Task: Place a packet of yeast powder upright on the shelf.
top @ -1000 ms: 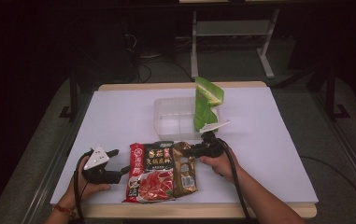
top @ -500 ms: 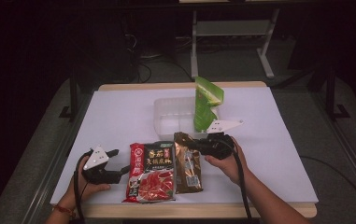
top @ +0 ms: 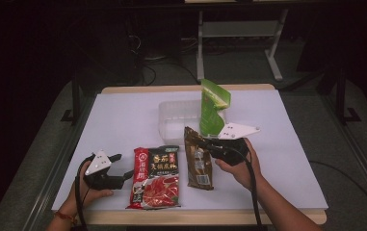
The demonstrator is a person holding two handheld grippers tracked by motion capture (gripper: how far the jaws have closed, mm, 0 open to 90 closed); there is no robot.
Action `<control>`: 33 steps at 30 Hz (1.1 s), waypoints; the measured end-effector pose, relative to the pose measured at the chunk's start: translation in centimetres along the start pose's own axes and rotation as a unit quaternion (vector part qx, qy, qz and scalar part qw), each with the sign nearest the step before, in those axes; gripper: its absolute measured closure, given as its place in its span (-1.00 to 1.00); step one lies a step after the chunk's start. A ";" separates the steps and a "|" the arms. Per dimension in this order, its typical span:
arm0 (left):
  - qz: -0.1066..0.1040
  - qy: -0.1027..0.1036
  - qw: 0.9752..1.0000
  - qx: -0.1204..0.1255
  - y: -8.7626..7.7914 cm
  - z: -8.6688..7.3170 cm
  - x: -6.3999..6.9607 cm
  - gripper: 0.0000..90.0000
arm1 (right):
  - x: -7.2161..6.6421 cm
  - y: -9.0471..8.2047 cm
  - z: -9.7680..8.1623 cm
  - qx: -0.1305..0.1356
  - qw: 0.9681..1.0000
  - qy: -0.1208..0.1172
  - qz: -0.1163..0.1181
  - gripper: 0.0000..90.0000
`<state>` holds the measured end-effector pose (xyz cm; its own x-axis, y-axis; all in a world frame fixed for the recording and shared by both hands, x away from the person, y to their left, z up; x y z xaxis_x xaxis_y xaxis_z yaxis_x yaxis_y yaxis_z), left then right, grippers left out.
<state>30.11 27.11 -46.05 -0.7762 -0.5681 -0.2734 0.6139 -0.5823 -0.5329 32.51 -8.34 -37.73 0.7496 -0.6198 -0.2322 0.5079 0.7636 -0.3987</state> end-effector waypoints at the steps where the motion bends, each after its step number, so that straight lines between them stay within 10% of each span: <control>1: 0.001 -0.001 1.000 0.000 0.0 0.0 0.0 -0.50 | 0.0 -0.1 0.2 0.003 1.000 -0.002 -0.001 0.93; 33: 0.012 -0.012 1.000 0.022 -0.4 0.4 -0.3 -0.50 | 1.0 -1.0 5.5 0.095 0.991 -0.044 -0.081 0.93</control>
<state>30.14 27.29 -45.42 -0.7584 -0.5948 -0.2664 0.6379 -0.5936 -0.4906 35.12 -8.73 -32.66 0.6823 -0.7246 -0.0968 0.6883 0.6814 -0.2488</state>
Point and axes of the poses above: each handheld gripper's, and its own axes: y roughly forward along the jaws, z roughly out of its top, x roughly to its right, the point moved 4 cm from there along y, roughly forward along the jaws, and after that the axes turned 13 degrees about y, right-handed, at the moved point
